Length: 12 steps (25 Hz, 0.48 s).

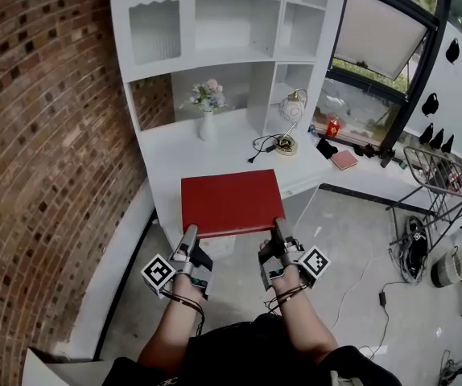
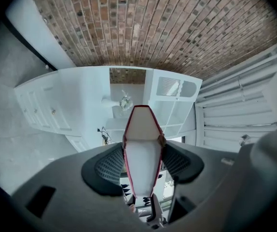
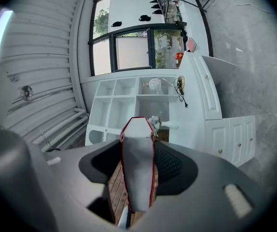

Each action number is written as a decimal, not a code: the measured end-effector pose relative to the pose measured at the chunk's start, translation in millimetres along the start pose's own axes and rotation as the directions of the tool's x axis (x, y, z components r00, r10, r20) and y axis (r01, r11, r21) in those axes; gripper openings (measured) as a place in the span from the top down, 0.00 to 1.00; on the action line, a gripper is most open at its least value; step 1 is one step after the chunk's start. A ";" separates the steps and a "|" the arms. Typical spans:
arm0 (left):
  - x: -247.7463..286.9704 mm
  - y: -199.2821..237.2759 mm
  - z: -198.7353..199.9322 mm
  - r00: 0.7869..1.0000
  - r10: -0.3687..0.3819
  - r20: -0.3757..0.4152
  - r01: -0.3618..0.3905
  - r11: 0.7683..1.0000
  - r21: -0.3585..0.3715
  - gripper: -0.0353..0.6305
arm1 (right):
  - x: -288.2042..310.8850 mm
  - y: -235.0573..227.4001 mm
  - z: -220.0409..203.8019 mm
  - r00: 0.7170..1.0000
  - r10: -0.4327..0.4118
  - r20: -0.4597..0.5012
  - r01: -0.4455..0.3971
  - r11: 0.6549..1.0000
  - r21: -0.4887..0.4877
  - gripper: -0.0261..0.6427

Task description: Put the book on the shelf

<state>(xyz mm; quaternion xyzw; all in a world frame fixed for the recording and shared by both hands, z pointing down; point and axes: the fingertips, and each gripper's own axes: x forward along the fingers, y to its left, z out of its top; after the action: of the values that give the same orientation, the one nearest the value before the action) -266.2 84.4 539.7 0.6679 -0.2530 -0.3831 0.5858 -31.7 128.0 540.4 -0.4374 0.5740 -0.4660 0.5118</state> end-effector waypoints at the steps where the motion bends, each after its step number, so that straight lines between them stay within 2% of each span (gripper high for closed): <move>1: 0.9 -1.1 1.2 1.000 -0.007 -0.006 0.007 1.000 -0.002 0.57 | 1.2 -0.1 -1.1 1.000 0.001 0.000 -0.001 1.000 -0.005 0.61; 12: 41.0 21.6 25.5 1.000 -0.017 -0.022 0.018 0.999 0.035 0.57 | 50.2 -16.0 12.0 1.000 0.017 0.002 -0.017 1.000 -0.001 0.61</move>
<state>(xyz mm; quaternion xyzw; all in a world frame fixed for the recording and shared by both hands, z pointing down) -260.7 33.2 551.5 0.6843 -0.2475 -0.3764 0.5734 -24.0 74.9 546.6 -0.4333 0.5773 -0.4608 0.5163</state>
